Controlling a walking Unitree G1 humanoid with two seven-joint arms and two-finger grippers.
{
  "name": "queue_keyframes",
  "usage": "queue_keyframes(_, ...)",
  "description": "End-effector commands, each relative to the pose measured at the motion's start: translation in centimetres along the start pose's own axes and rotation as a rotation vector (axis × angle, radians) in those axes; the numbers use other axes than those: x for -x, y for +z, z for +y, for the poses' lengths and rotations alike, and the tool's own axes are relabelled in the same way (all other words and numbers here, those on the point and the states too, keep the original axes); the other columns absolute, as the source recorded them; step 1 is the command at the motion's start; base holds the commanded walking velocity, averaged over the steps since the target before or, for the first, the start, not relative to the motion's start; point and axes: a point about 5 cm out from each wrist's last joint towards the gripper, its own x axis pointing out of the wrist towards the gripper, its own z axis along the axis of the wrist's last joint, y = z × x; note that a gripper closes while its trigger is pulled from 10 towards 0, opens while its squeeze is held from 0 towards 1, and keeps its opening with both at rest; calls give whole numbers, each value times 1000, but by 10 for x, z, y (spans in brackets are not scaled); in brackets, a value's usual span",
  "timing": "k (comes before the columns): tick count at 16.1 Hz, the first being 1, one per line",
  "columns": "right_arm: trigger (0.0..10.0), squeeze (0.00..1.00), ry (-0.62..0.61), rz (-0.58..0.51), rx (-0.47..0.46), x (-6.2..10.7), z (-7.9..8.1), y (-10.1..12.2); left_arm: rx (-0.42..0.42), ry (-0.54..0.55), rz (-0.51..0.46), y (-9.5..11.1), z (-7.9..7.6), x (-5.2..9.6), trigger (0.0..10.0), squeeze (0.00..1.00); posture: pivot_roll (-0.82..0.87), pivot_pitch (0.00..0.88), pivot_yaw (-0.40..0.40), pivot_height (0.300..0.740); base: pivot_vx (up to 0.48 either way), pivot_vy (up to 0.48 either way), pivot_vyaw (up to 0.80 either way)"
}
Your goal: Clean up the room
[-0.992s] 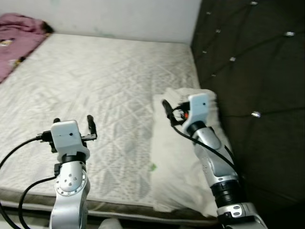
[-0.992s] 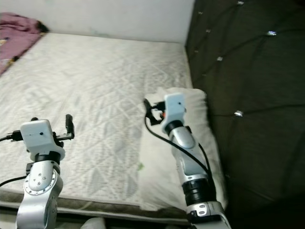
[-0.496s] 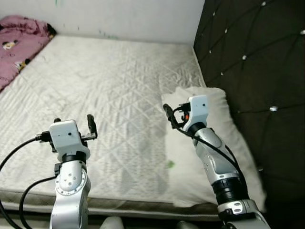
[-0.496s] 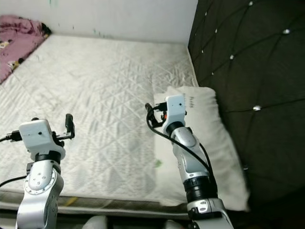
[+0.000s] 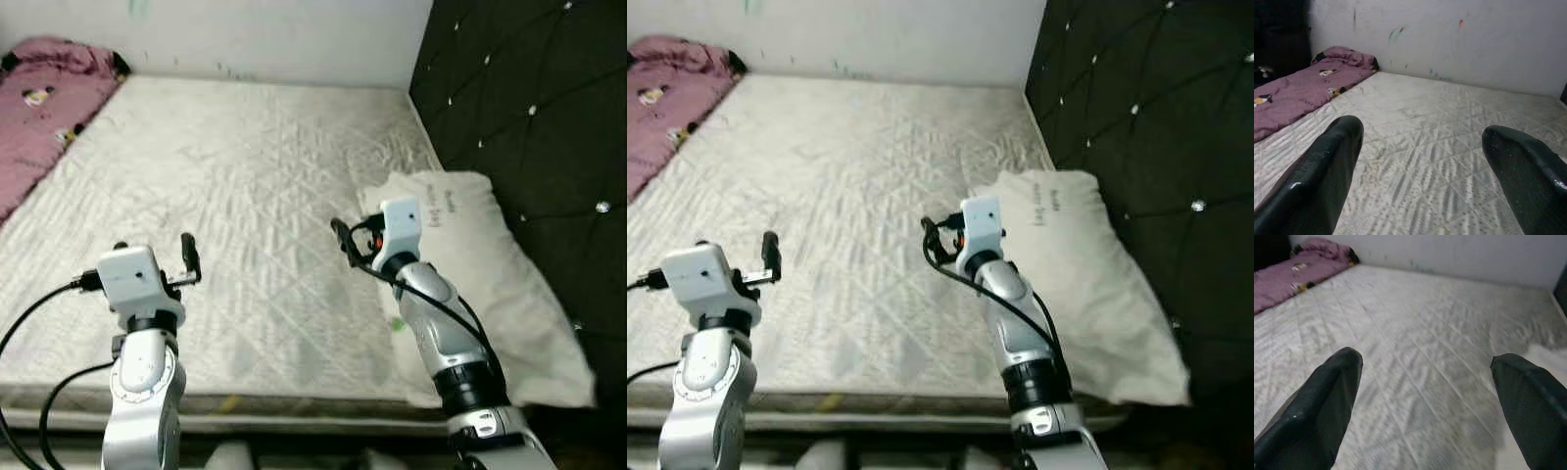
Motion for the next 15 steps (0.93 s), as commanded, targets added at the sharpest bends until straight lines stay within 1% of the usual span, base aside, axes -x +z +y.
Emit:
queue_keyframes(1,10000,0,65,-54,10,-5,15,11,11,16,-3,2,3,0,10000,0,59,0,-40,740,0,480,0)
queue_keyframes(2,10000,0,55,-73,-4,-6,18,16,23,10,-1,3,2,0,10000,0,59,0,-40,740,0,480,0)
queue_keyframes(4,10000,0,75,-90,34,-5,19,19,25,1,-2,3,1,0,10000,0,56,0,-40,740,0,480,0)
queue_keyframes(5,10000,0,72,-74,19,-2,17,16,26,-2,0,3,1,0,10000,0,56,0,-40,740,0,480,0)
queue_keyframes(6,10000,0,70,-71,-8,1,15,14,25,-2,3,2,1,0,10000,0,56,0,-40,740,0,480,0)
queue_keyframes(7,10000,0,82,-80,-14,4,15,13,19,3,7,1,2,0,10000,0,56,0,-40,740,0,480,0)
queue_keyframes(10,10000,0,93,-79,-28,4,16,12,20,3,11,1,2,-1,10000,0,49,0,-40,740,0,480,0)
queue_keyframes(13,10000,0,98,-69,-26,4,15,11,20,4,11,1,2,-1,10000,0,51,0,-41,740,0,480,-773)
queue_keyframes(15,10000,0,115,-67,-19,4,16,10,20,11,6,1,1,-1,10000,0,53,0,-46,740,0,480,0)
